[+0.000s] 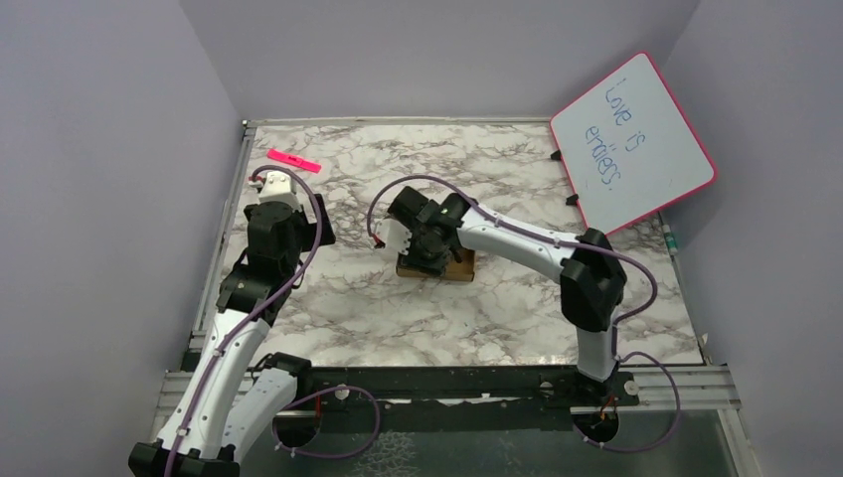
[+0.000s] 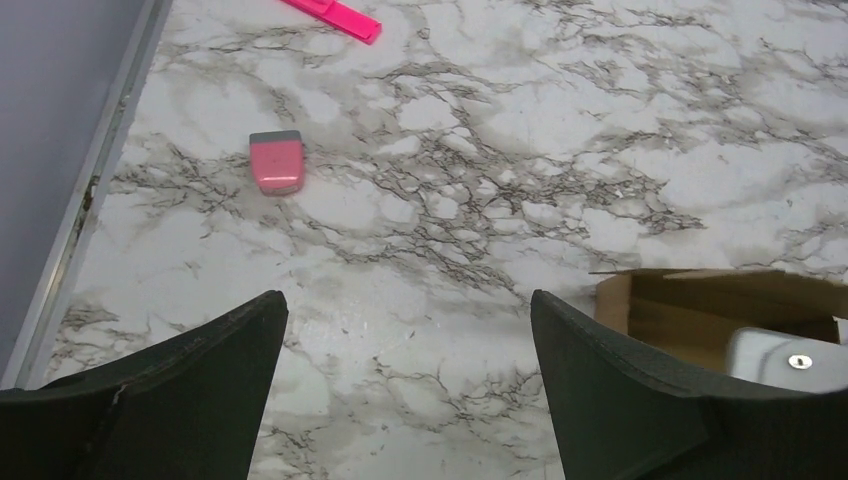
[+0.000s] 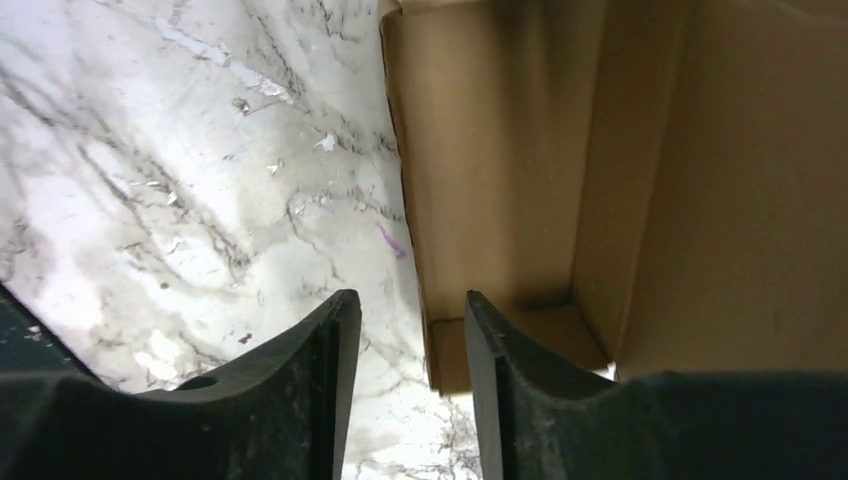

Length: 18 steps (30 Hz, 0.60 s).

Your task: Fold the paper box

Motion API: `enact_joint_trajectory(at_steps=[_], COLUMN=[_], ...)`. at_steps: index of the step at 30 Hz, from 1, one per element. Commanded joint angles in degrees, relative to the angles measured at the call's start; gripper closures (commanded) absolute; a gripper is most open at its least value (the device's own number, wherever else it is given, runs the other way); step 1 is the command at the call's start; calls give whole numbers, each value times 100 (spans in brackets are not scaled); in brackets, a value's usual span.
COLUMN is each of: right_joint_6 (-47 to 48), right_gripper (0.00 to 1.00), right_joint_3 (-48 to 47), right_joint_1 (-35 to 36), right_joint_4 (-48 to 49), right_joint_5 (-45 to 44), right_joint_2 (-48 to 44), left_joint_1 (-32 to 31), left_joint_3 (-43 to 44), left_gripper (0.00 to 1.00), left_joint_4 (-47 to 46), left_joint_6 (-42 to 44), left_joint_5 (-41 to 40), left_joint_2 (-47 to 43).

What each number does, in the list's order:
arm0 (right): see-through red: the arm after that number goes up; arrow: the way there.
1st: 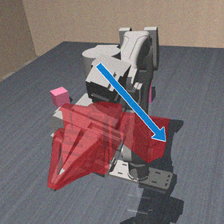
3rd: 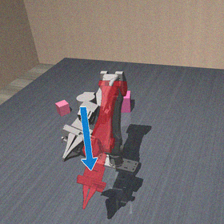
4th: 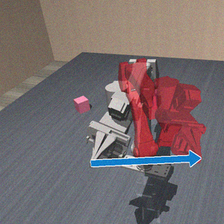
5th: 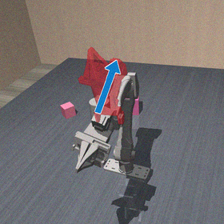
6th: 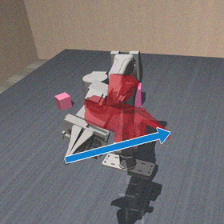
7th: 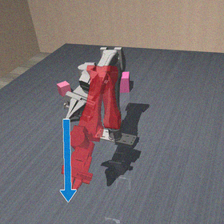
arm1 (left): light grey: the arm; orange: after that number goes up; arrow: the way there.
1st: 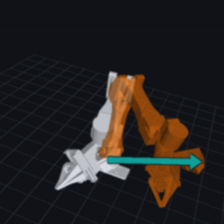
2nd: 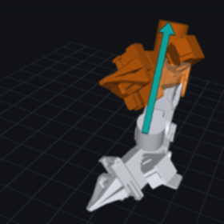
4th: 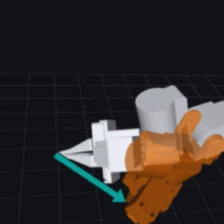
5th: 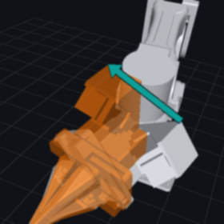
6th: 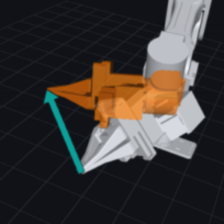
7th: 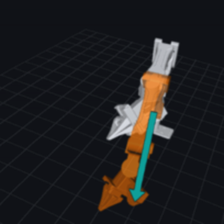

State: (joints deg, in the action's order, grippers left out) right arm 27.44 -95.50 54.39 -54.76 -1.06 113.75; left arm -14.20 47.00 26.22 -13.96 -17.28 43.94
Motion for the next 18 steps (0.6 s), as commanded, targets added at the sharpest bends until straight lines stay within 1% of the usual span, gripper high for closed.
enact_joint_trajectory(at_steps=[1,6,9,12,15,18], right_joint_6=[-401,-923,-1165,-1212,-1090,-980], right_gripper=[50,43,39,36,34,34], right_joint_3=[412,1085,1446,1626,1518,1552], right_joint_1=[10,-29,-150,-339,-587,-994], right_joint_4=[372,487,640,786,706,832], right_joint_5=[10,-131,-418,-812,-853,-919], right_joint_2=[-1037,-1873,-2425,-2853,-3076,-3249], left_joint_1=[40,35,28,11,11,13], left_joint_3=[-114,-193,-187,-143,53,271], left_gripper=[8,8,8,6,6,8], left_joint_4=[-339,-649,-783,-845,-780,-776], left_joint_6=[195,382,630,877,1160,1363], left_joint_5=[832,1677,2149,2355,2376,2394], left_joint_2=[50,297,484,695,914,1084])
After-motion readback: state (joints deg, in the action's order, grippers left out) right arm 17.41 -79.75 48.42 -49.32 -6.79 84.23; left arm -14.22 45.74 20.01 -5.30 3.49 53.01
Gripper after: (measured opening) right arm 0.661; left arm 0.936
